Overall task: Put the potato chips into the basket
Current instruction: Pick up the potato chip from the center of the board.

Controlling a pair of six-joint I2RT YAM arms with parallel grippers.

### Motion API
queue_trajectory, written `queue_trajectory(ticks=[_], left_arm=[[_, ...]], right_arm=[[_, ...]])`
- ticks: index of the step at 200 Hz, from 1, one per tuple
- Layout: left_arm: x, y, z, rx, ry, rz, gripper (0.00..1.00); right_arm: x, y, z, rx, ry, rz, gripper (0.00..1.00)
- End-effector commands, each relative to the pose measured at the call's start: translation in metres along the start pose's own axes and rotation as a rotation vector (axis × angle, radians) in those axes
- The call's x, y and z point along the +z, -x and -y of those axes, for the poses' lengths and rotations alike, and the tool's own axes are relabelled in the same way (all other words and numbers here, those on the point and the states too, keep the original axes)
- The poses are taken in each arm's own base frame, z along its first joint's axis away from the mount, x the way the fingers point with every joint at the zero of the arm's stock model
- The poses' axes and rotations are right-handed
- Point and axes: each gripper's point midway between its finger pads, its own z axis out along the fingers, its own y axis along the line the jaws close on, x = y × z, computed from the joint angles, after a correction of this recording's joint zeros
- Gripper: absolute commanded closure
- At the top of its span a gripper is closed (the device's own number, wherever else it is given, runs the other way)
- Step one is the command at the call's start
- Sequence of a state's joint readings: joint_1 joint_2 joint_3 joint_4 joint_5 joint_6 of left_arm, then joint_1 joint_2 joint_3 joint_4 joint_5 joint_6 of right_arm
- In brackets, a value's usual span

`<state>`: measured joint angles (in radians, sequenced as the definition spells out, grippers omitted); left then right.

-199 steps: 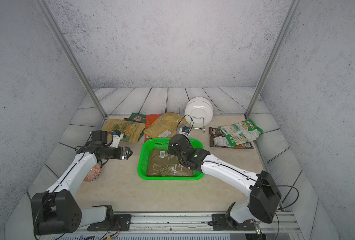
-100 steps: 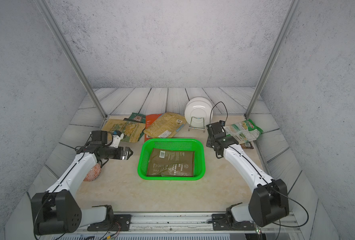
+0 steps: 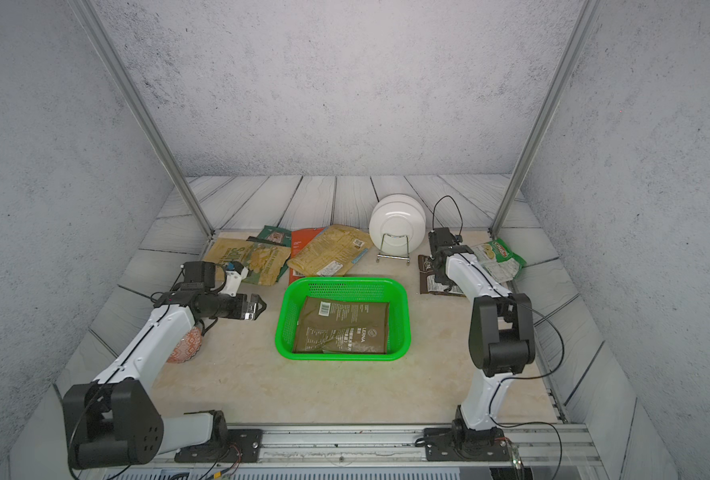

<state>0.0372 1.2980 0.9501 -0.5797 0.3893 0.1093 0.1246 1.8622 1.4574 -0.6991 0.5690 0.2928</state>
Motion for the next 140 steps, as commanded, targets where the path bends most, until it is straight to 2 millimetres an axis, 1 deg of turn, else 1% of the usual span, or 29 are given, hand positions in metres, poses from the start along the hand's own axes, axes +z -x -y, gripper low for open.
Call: queue_trajectory(ticks=[1,25,45,75,103,126,140], left_arm=[[0.001,-0.002,0.001,0.007,-0.009,-0.014,0.00],[0.002,-0.002,0.001,0.006,-0.012,-0.018,0.00],[0.002,-0.003,0.001,0.002,-0.011,-0.021,0.00],[0.002,-0.002,0.000,0.003,-0.009,-0.019,0.00],[0.003,-0.003,0.000,0.000,-0.010,-0.025,0.00],[0.003,-0.003,0.000,-0.001,-0.010,-0.025,0.00],[0.003,-0.003,0.000,0.000,-0.010,-0.026,0.00]], right_arm=[[0.022,-0.005,0.005,-0.117,-0.076,-0.064,0.66],[0.036,0.000,0.006,-0.134,-0.091,-0.082,0.65],[0.044,0.004,0.006,-0.144,-0.089,-0.094,0.65],[0.057,0.006,0.004,-0.158,-0.085,-0.119,0.65],[0.065,0.007,0.003,-0.160,-0.078,-0.131,0.65],[0.069,0.009,-0.003,-0.160,-0.056,-0.136,0.65],[0.070,0.011,-0.002,-0.159,-0.066,-0.134,0.65]])
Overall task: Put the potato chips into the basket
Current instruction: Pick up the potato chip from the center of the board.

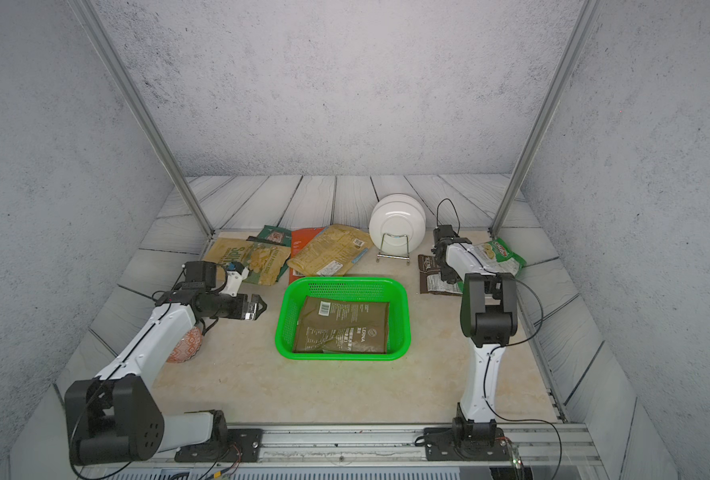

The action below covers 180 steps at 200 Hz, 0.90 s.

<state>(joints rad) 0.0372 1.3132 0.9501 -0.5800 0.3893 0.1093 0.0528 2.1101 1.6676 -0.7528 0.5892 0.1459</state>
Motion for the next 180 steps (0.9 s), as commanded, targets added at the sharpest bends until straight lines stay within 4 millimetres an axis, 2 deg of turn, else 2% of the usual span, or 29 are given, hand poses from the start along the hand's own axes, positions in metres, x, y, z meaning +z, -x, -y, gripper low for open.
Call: queue_trajectory(ticks=[1,124,180], left_arm=[[-0.001,0.000,0.001,0.005,-0.008,-0.011,0.00],[0.000,0.000,0.002,0.005,-0.012,-0.016,0.00],[0.000,0.000,0.002,0.005,-0.012,-0.016,0.00]], right_arm=[[0.009,-0.001,-0.004,-0.020,-0.003,-0.029,0.65],[0.019,0.001,-0.035,-0.066,0.109,-0.075,0.59],[0.026,0.003,-0.029,-0.079,0.045,-0.085,0.58]])
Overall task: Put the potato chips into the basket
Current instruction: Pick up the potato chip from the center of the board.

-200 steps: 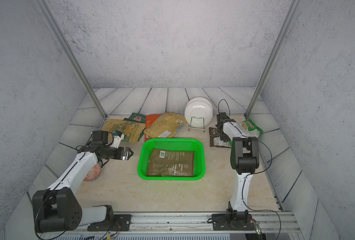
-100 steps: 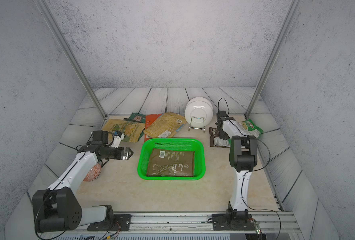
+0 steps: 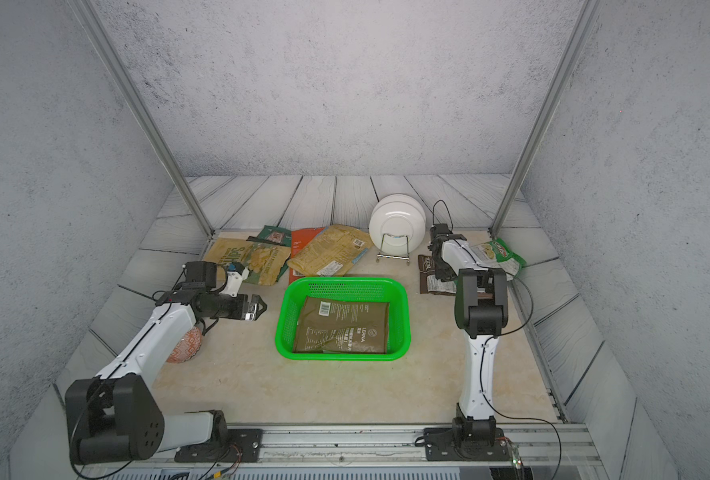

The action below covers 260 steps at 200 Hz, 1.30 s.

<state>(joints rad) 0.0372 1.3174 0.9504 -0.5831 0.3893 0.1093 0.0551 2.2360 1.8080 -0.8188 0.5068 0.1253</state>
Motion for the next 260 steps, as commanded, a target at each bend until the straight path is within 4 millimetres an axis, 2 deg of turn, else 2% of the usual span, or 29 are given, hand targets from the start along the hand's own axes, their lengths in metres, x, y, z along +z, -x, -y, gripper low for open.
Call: queue_trajectory(ticks=[1,41,68,133,176,186,210,226,260], left_arm=[[-0.001,0.001,0.002,0.008,-0.011,-0.010,0.00],[-0.001,0.001,0.003,0.008,-0.011,-0.010,0.00],[-0.001,0.001,0.003,0.010,-0.011,-0.009,0.00],[-0.002,0.002,0.003,0.009,-0.011,-0.009,0.00],[-0.002,0.002,0.003,0.010,-0.011,-0.009,0.00],[-0.002,0.002,0.003,0.012,-0.011,-0.008,0.00],[-0.002,0.001,0.003,0.010,-0.011,-0.010,0.00],[-0.002,0.001,0.003,0.011,-0.013,-0.009,0.00],[-0.002,0.002,0.004,0.012,-0.013,-0.008,0.00]], right_arm=[[0.008,-0.005,0.000,-0.028,-0.033,-0.036,0.58],[0.000,-0.006,-0.010,-0.017,0.046,-0.020,0.48],[0.001,-0.007,-0.013,-0.020,0.061,-0.024,0.47],[0.003,-0.001,0.016,-0.014,-0.118,-0.010,0.59],[0.011,-0.001,0.012,-0.033,-0.121,-0.027,0.60],[0.011,0.000,0.011,-0.031,-0.119,-0.027,0.64],[0.007,0.002,0.014,-0.016,-0.119,-0.014,0.90],[-0.001,0.005,0.017,-0.002,-0.115,0.009,1.00],[-0.025,0.010,0.029,0.031,-0.109,0.056,1.00]])
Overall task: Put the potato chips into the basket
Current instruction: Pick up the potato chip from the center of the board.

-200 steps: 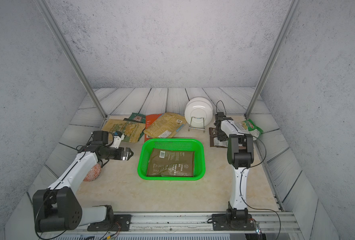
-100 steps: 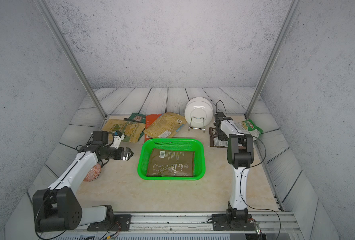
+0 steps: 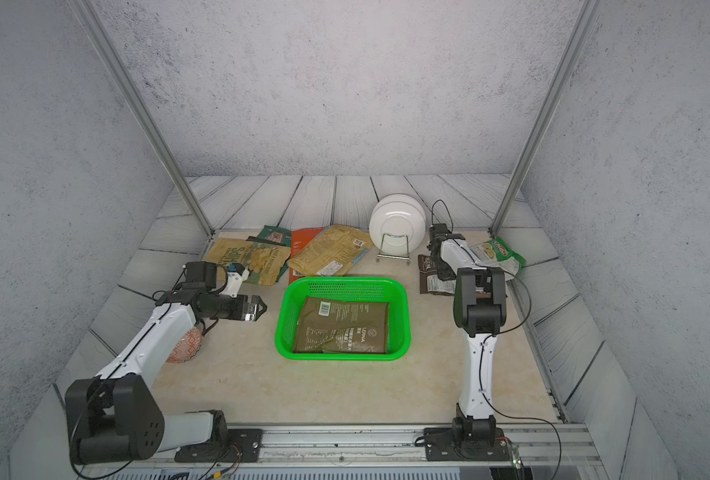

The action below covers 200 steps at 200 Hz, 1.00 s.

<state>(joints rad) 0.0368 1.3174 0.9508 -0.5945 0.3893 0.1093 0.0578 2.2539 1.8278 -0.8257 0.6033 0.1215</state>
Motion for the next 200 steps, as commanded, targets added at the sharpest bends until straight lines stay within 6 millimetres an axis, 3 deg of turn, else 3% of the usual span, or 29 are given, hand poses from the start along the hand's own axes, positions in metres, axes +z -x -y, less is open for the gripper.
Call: queue_trajectory(ticks=[1,49,126,200], left_arm=[[-0.002,0.004,0.003,0.015,-0.011,0.002,0.00],[-0.003,0.005,0.003,0.016,-0.012,0.005,0.00],[-0.002,0.004,0.005,0.017,-0.019,0.005,0.00],[-0.001,0.004,0.005,0.015,-0.025,0.003,0.00]], right_arm=[[-0.026,0.007,0.018,0.042,-0.013,0.050,1.00],[-0.077,0.005,0.044,0.133,0.050,0.118,1.00],[-0.170,-0.013,0.079,0.249,0.224,0.216,1.00],[-0.264,-0.024,0.071,0.295,0.608,0.390,1.00]])
